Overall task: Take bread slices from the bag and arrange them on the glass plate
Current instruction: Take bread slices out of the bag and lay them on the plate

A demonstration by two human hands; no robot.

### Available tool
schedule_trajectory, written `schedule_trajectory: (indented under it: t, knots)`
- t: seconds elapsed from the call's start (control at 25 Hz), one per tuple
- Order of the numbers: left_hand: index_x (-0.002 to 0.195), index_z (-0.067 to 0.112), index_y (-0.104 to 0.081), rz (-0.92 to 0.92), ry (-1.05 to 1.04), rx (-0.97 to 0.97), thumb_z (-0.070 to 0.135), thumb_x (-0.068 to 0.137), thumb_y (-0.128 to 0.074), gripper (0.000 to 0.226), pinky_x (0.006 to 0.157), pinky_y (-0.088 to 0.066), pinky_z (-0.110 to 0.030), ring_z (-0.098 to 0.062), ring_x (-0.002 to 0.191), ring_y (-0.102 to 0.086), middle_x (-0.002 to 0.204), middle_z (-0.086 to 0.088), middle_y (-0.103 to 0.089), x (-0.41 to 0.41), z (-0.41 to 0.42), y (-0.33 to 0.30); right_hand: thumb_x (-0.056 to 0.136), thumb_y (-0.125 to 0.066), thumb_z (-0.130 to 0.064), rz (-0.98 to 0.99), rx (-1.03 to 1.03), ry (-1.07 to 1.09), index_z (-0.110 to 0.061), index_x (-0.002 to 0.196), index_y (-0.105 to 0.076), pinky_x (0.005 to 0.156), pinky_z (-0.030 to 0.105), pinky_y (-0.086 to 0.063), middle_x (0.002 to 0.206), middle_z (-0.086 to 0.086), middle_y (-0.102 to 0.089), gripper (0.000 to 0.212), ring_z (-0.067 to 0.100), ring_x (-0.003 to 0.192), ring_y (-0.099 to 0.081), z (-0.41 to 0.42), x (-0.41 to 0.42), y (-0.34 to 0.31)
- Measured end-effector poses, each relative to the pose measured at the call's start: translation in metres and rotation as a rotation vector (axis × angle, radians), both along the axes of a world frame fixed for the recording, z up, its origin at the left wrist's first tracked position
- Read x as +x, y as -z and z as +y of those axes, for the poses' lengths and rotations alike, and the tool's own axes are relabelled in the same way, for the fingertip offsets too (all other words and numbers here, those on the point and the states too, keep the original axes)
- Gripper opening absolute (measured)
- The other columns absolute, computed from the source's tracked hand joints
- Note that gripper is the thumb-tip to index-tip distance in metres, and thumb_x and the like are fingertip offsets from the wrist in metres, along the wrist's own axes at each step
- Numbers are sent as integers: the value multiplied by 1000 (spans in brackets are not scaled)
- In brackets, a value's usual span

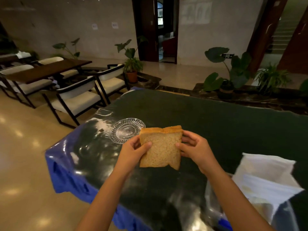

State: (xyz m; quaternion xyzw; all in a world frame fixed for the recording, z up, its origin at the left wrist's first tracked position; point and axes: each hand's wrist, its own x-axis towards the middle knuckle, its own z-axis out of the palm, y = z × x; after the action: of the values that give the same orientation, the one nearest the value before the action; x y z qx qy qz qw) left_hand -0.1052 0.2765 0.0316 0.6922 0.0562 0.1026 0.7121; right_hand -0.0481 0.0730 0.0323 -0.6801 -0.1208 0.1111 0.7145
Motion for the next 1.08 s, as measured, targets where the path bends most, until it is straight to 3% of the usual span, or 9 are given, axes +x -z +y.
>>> schedule_trajectory:
  t: [0.12, 0.28, 0.44, 0.64, 0.76, 0.92, 1.08]
  knots:
    - [102, 22, -66, 33, 22, 38, 12, 80, -67, 25, 82, -55, -41, -23, 98, -67, 103, -6, -71, -11, 55, 0, 76, -69, -5, 37, 4, 41, -23, 115, -58, 57, 19, -55, 97, -6, -68, 45, 6, 84, -67, 54, -11, 6]
    - [101, 34, -64, 113, 177, 91, 26, 75, -68, 27, 70, -57, -25, -12, 94, -68, 97, 7, -72, -10, 109, 9, 76, -68, -3, 82, 9, 79, -30, 103, -61, 54, 16, -53, 92, -8, -68, 39, -2, 81, -67, 98, -11, 19]
    - [118, 26, -57, 195, 269, 111, 7, 83, -61, 41, 73, -56, -25, -11, 99, -66, 105, 6, -69, 11, 144, 32, 76, -68, -2, 140, 19, 98, -35, 93, -64, 55, 18, -54, 89, -7, -71, 38, 3, 81, -69, 122, 15, 37]
    - [121, 13, -57, 212, 92, 124, -6, 78, -63, 47, 76, -55, -25, -11, 99, -65, 107, -1, -69, 56, 184, 57, 76, -68, -3, 217, 48, 50, -36, 91, -64, 56, 21, -55, 95, -5, -70, 36, 6, 83, -69, 164, 70, 64]
    - [119, 12, -59, 269, -7, 106, -4, 76, -67, 46, 67, -54, -22, -13, 94, -67, 105, -6, -71, 90, 208, 66, 77, -67, -4, 268, 65, 46, -33, 94, -62, 54, 19, -54, 96, -4, -69, 34, 4, 80, -69, 189, 102, 74]
    - [117, 12, -61, 308, -44, 91, -4, 75, -67, 45, 63, -53, -19, -12, 87, -69, 104, -8, -71, 133, 226, 78, 76, -67, -1, 326, 51, 34, -20, 112, -59, 58, 20, -55, 100, -1, -68, 41, 8, 87, -67, 206, 137, 85]
    - [117, 15, -62, 359, -12, 71, -6, 76, -65, 45, 63, -56, -21, -14, 90, -69, 104, -3, -70, 169, 240, 92, 74, -67, 2, 350, -1, 103, -20, 113, -59, 70, 30, -57, 103, -1, -65, 45, 14, 95, -63, 225, 164, 102]
